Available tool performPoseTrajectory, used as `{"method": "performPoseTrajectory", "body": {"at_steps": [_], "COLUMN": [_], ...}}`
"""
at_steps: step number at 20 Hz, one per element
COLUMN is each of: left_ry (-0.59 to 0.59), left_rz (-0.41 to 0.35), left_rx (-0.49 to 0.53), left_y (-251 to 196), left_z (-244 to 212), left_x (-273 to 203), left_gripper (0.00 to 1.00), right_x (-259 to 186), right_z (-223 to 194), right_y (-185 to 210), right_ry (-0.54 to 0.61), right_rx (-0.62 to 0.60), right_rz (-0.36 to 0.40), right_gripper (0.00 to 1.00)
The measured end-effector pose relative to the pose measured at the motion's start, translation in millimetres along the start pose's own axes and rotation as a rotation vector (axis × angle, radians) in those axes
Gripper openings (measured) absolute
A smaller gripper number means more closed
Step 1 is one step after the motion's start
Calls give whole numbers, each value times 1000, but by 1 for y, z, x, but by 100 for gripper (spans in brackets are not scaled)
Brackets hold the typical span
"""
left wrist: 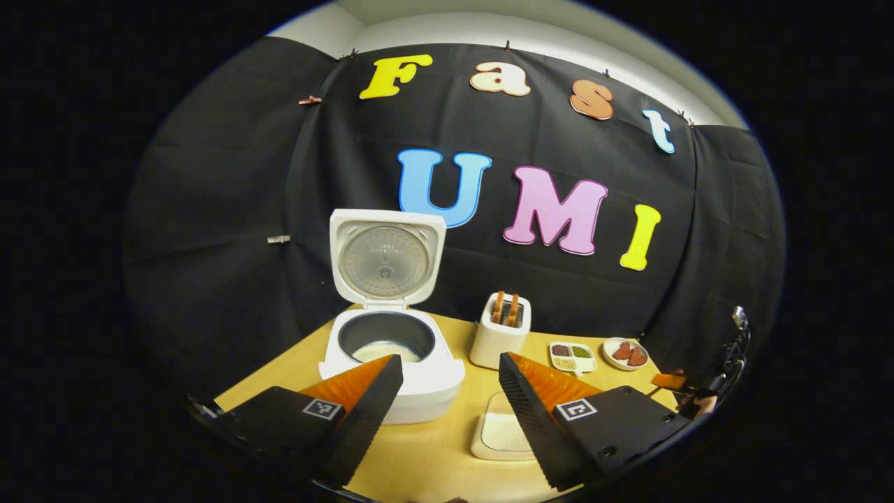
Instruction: Close the left gripper, press the button to open the rice cooker; take a wooden spoon from the chopstick holder with the right hand, scoop a spoonful of rice and pour it into the rice cooker, then put the wooden spoon back into the chopstick holder.
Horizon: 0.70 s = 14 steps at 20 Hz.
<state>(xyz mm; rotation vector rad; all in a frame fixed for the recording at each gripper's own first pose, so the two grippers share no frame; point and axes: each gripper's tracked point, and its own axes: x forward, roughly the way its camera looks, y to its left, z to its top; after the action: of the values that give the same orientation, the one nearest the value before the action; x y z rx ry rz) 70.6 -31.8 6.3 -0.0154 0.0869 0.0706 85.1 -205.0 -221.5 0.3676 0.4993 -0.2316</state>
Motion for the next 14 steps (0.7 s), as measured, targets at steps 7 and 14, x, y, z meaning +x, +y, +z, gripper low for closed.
{"method": "performPoseTrajectory", "body": {"at_steps": [7,14], "left_ry": [-158,-241], "left_rz": [55,82], "left_rx": [27,102], "left_y": [38,51], "left_z": [104,193], "left_x": [51,108], "left_gripper": [95,95], "right_x": [-72,-115], "right_z": [21,31], "right_y": [-13,-1], "right_ry": [-134,-206], "right_rx": [-114,-145], "right_rz": [-61,-78], "right_gripper": [98,98]}}
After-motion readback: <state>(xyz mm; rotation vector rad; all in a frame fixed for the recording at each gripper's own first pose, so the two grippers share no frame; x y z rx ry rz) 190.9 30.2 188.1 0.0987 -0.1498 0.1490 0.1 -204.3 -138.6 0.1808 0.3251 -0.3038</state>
